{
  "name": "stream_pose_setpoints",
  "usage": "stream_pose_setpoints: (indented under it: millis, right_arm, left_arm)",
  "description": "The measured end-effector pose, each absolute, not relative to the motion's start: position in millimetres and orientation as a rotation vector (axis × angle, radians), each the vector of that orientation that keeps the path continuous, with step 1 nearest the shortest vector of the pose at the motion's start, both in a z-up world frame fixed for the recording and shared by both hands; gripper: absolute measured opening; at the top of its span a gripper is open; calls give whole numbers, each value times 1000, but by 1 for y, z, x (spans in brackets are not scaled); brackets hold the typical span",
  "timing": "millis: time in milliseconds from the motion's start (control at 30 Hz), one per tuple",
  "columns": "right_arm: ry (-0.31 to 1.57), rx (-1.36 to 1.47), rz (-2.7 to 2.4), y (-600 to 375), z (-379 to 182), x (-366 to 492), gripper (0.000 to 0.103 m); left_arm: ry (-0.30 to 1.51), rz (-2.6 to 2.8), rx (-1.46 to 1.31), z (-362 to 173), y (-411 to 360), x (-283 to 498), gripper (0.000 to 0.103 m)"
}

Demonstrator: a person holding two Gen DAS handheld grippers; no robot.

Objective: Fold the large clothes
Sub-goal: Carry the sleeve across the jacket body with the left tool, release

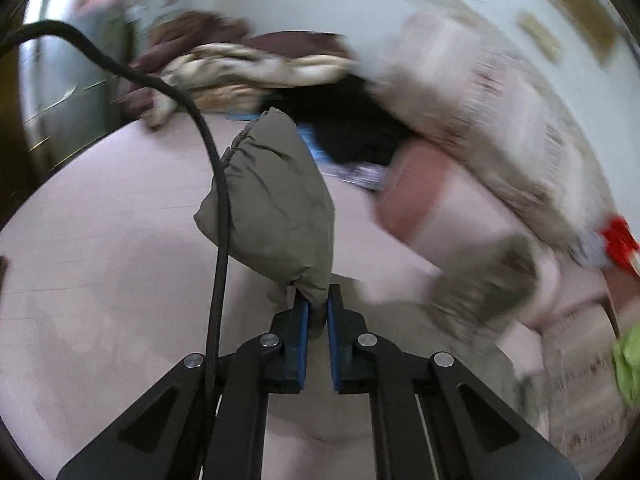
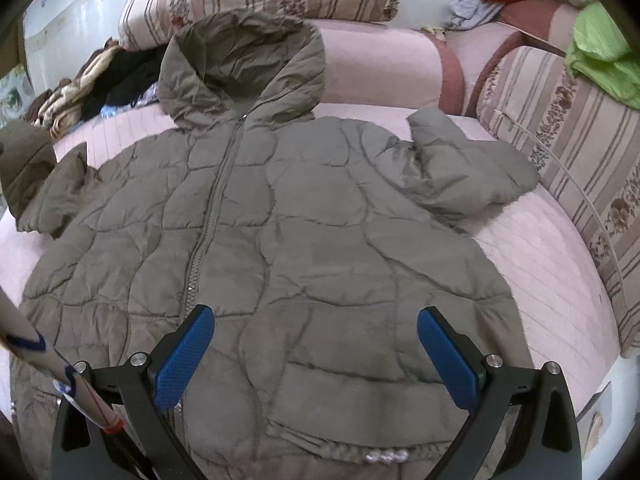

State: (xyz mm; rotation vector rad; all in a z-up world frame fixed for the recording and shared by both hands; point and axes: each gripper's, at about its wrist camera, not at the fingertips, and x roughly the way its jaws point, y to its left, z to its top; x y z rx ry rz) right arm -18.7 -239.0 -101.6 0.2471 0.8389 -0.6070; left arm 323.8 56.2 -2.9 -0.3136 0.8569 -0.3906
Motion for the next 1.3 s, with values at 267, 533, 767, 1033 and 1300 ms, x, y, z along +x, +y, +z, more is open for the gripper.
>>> stream_pose_setpoints:
  millis: [267,533,767,1033,1300]
  right_arm:
    - [804,325,-636,-263,-97,-51,103]
    - [788,400,-683,-296,-99,-75,103]
    - [781,479,-635,-317,-96,-66,103]
    - [820,545,-496,-335,-113,16,103]
    - [921,679,-471,-366,-149,92,48]
  left_arm:
    - [922,-687,-234,-17,-79,236,8]
    - [1072,-726,-18,-107,-176,173,16]
    - [929,-784,42,-81,-139,113,48]
    - [799,-566,169,-69,-62,67,58]
    - [823,-391,189,-78,-11,56,58]
